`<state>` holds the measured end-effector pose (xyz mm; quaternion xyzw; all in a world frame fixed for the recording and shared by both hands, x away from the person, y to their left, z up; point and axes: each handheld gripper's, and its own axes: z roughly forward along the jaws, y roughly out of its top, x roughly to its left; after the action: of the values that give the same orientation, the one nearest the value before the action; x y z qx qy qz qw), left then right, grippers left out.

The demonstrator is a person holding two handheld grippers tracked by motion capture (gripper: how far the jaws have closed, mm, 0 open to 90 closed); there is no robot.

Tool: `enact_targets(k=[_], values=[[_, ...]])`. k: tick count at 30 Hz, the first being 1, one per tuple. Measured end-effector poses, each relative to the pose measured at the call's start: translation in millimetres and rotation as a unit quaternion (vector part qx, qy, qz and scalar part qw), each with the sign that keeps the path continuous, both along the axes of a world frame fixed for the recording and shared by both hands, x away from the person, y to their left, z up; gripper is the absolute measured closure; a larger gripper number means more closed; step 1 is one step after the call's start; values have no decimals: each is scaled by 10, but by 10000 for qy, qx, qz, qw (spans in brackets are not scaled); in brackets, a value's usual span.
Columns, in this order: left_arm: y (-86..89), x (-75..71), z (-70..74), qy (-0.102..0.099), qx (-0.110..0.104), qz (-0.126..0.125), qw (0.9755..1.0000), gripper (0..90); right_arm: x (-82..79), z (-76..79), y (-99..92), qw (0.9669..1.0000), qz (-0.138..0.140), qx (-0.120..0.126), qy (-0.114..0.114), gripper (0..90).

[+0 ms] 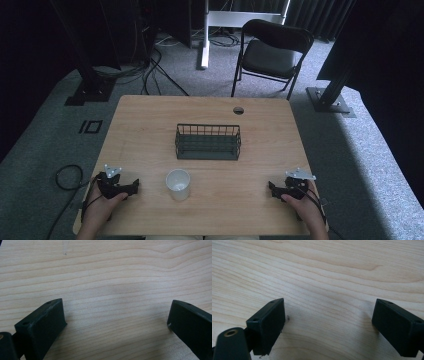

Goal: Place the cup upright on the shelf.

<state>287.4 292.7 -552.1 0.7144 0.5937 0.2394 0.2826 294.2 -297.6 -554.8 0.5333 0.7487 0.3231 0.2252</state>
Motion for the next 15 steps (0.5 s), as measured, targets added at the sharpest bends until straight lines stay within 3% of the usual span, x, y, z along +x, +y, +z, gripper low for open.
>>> enact_targets(k=[6, 15], values=[[0, 0, 0, -1, -3, -1, 10000, 17, 0, 0, 0, 10000, 1, 0, 2, 111], [52, -14, -1, -3, 4, -285, 9996, 17, 0, 0, 0, 10000, 1, 1, 2, 111]])
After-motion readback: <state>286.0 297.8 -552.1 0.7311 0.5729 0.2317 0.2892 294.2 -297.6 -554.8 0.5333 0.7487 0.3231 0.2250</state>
